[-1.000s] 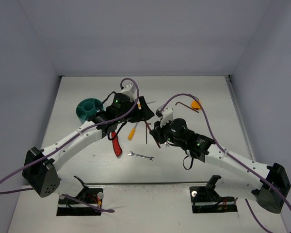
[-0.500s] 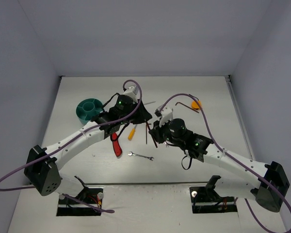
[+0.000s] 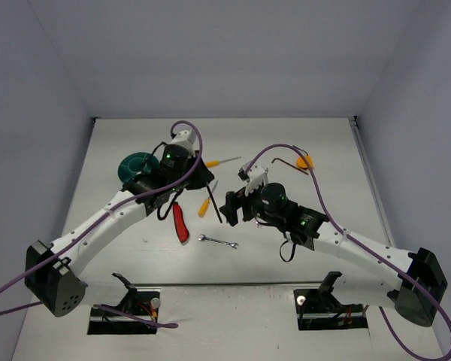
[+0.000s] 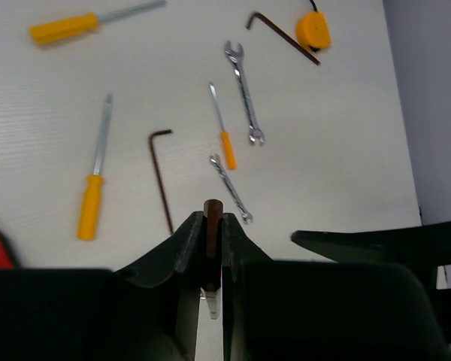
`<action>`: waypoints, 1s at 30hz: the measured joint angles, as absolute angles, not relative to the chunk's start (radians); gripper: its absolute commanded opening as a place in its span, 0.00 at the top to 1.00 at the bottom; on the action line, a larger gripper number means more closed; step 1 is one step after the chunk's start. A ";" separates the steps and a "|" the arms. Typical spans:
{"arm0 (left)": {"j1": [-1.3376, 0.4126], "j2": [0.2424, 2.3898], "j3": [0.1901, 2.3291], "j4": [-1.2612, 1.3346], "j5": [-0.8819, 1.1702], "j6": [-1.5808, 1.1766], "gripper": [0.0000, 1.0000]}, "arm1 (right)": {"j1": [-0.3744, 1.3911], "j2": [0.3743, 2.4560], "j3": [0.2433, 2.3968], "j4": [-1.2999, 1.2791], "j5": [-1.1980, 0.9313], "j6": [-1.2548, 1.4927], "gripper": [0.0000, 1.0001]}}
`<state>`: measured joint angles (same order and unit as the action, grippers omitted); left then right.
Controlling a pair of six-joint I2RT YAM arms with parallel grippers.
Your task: Sort the tools into containers
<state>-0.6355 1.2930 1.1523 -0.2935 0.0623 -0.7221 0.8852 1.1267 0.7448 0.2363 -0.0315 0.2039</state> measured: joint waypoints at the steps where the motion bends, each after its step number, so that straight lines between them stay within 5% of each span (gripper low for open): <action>1: -0.596 1.272 1.153 -0.313 0.059 -0.706 1.00 | 0.885 1.127 0.745 0.237 -0.031 0.204 0.21; 10: -0.261 1.171 1.313 -0.500 -0.131 -0.513 1.00 | 0.885 1.111 0.716 0.244 -0.032 0.204 0.21; 18: 0.009 1.306 1.443 -0.511 -0.177 -0.424 1.00 | 0.885 1.087 0.676 0.242 -0.042 0.205 0.20; 30: 0.118 1.594 1.509 -0.490 -0.151 -0.403 1.00 | 0.885 1.013 0.642 0.225 -0.046 0.196 0.20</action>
